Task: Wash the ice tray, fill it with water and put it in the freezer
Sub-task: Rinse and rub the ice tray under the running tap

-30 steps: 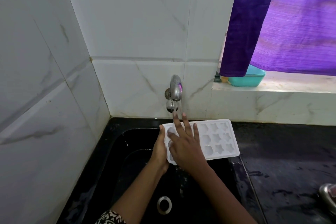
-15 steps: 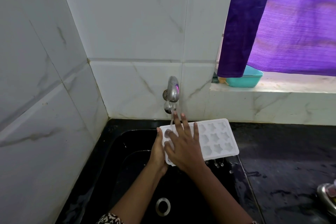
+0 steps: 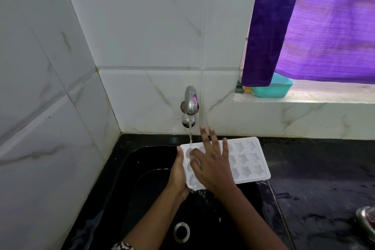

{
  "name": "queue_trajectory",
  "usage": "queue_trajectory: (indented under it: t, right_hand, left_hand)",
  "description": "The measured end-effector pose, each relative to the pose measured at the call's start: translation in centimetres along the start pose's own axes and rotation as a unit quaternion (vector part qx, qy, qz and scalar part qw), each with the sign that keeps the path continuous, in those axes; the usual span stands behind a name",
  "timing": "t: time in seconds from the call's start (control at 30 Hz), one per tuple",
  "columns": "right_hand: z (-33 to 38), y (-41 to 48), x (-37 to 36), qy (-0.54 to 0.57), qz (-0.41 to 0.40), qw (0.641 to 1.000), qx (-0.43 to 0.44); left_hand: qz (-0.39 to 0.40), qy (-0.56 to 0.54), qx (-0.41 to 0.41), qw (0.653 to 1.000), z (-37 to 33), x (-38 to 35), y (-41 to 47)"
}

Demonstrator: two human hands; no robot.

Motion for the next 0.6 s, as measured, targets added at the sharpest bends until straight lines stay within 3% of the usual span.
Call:
queue_trajectory:
  t: [0.17, 0.3, 0.47, 0.6]
  right_hand:
    - [1.2, -0.8, -1.5, 0.016, 0.017, 1.0, 0.011]
    - [-0.1, -0.4, 0.2, -0.018, -0.019, 1.0, -0.001]
    - [0.5, -1.3, -1.5, -0.01, 0.022, 1.0, -0.008]
    - [0.2, -2.5, 0.3, 0.036, -0.019, 0.999, -0.003]
  left_hand:
    - [-0.007, -0.013, -0.02, 1.0, -0.3, 0.2, 0.0]
    - [0.005, -0.042, -0.002, 0.999, 0.4, -0.3, 0.2]
    - [-0.007, -0.019, -0.032, 0.999, -0.7, 0.7, 0.4]
    - [0.013, -0.05, -0.009, 0.999, -0.2, 0.4, 0.4]
Point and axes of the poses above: each hand's wrist, its own y-axis towards the middle knuckle, its own x-axis out of the back of the hand, z = x × y, the point moved 10 cm from there along y, towards the middle knuckle, and after that the axes turned 8 degrees about z, right-handed, at the moved point
